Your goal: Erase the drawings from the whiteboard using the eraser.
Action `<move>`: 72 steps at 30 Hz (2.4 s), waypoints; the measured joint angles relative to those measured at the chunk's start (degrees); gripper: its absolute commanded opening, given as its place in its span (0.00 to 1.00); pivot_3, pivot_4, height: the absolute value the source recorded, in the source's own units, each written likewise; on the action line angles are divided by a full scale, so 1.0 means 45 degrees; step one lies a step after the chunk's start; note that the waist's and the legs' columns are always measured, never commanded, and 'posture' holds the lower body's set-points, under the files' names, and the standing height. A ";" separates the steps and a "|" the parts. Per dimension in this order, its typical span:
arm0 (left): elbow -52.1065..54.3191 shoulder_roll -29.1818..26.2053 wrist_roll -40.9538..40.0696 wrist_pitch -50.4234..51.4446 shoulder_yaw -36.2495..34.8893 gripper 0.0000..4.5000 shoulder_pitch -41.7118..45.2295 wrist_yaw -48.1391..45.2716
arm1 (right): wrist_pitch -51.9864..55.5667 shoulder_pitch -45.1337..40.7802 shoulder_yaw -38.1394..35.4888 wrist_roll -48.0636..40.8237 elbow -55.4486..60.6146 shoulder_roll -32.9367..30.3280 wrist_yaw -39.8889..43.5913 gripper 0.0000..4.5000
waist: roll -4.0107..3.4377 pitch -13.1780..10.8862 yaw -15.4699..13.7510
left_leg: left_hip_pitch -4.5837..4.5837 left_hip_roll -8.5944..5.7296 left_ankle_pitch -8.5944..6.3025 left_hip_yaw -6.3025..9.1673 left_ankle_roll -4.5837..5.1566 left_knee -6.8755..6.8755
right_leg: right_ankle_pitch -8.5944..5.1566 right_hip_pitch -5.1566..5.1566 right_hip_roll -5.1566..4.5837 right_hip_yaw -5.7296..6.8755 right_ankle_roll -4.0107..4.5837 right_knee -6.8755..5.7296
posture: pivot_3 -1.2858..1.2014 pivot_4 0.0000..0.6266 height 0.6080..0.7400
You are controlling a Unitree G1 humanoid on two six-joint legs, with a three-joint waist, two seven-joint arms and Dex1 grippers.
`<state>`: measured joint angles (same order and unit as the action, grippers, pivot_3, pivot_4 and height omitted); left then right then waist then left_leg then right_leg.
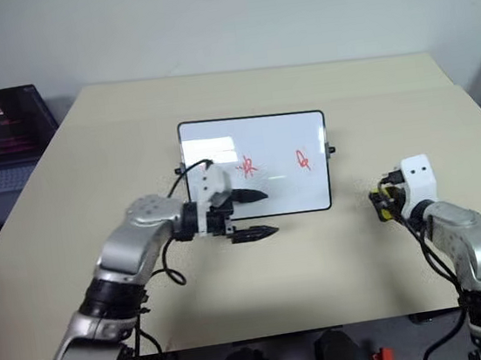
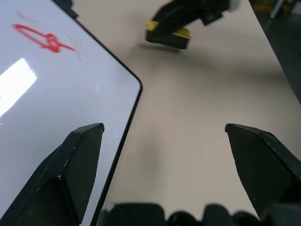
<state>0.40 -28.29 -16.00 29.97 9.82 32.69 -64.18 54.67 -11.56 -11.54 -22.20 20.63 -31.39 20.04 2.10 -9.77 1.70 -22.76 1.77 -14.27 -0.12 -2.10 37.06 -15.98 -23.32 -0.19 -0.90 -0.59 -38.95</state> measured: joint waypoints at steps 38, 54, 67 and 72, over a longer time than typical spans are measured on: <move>0.3093 -0.3392 -0.1377 0.3073 -0.4614 1.00 -0.3796 0.5020 | -0.4172 -0.8546 0.9251 0.3774 -0.2257 0.2596 0.2409 0.24 | 0.0006 -0.0009 0.0019 | 0.0002 0.0013 0.0001 0.0005 -0.0002 -0.0003 | 0.0005 -0.0032 -0.0073 0.0021 0.0015 -0.0014 | 0.52 0.24 1.00; 0.1279 -0.3484 -0.0809 0.1916 -0.3907 1.00 -0.2692 0.4448 | -0.9686 -1.1826 0.9957 0.7482 -1.0368 0.5898 0.1791 0.22 | 0.0011 -0.0011 0.0045 | -0.0020 -0.0006 0.0000 -0.0008 -0.0004 -0.0008 | 0.0013 -0.0057 -0.0116 0.0023 0.0031 -0.0018 | 0.52 0.24 1.00; 0.1376 -0.3381 -0.0815 0.1877 -0.3632 1.00 -0.2982 0.4402 | -1.2402 -1.3159 0.9848 0.9353 -1.5754 0.7180 0.0645 0.22 | 0.0010 -0.0012 0.0043 | -0.0023 -0.0011 0.0000 -0.0008 -0.0005 -0.0013 | 0.0013 -0.0059 -0.0128 0.0024 0.0033 -0.0018 | 0.52 0.24 1.00; 0.1377 -0.3377 -0.0813 0.1839 -0.3617 1.00 -0.2915 0.4400 | -1.2582 -1.3172 0.9856 0.9704 -1.6168 0.7171 0.1348 0.22 | 0.0011 -0.0011 0.0041 | -0.0018 -0.0012 0.0000 -0.0005 -0.0005 -0.0012 | 0.0013 -0.0056 -0.0131 0.0026 0.0034 -0.0024 | 0.52 0.24 1.00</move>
<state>6.60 -43.48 -19.66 38.25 -6.46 19.57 -44.38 -1.95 -70.83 32.82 21.46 -52.13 0.87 26.10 2.15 -9.82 1.89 -22.84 1.71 -14.26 -0.14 -2.12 37.01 -15.92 -23.57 -0.78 -0.79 -0.43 -39.06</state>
